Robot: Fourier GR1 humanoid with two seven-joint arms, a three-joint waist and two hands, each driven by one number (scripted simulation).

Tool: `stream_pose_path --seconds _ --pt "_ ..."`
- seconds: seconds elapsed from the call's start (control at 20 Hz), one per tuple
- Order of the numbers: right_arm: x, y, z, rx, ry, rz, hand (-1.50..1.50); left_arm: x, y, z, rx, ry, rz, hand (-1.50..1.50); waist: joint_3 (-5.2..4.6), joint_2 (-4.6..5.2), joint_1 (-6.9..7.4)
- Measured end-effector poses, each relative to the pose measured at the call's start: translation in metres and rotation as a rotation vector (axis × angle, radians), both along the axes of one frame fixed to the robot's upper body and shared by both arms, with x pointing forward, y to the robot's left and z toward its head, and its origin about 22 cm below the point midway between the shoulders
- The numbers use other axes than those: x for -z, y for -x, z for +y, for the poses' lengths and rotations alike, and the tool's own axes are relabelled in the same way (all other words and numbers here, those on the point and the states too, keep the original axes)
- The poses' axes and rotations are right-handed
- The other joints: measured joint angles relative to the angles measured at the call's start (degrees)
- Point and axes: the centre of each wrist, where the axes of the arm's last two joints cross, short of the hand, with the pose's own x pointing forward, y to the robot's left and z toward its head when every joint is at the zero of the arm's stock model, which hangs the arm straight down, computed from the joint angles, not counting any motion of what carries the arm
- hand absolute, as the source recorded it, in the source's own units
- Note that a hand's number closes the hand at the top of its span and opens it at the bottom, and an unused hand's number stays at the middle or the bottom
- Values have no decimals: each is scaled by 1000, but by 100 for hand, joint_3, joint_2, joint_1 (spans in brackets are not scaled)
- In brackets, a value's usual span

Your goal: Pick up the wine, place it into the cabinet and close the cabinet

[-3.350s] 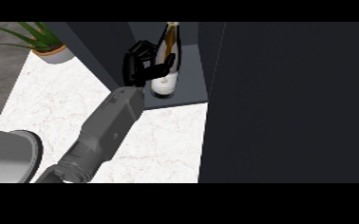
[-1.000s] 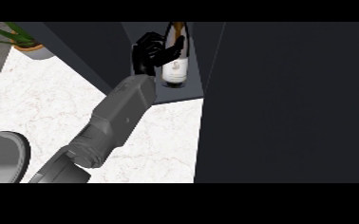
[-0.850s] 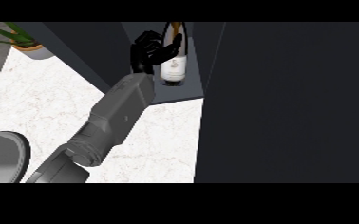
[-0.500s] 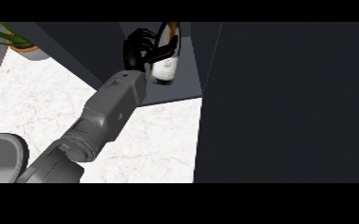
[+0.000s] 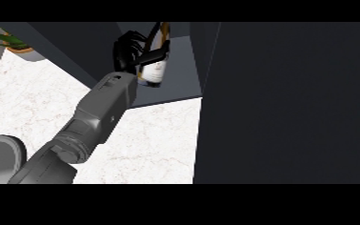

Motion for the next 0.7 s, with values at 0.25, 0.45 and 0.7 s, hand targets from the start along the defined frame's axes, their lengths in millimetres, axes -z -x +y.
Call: stream_pose_path --seconds 0.25,0.45,0.7 --pt "-1 0 0 -7 6 -6 -150 2 1 3 -3 -47 3 -150 0 19 -37" --pt "1 0 2 -19 8 -5 -150 3 2 4 11 -31 26 -150 3 15 -59" --pt "1 0 3 -27 6 -5 -150 2 1 4 10 1 44 -150 -2 21 -46"
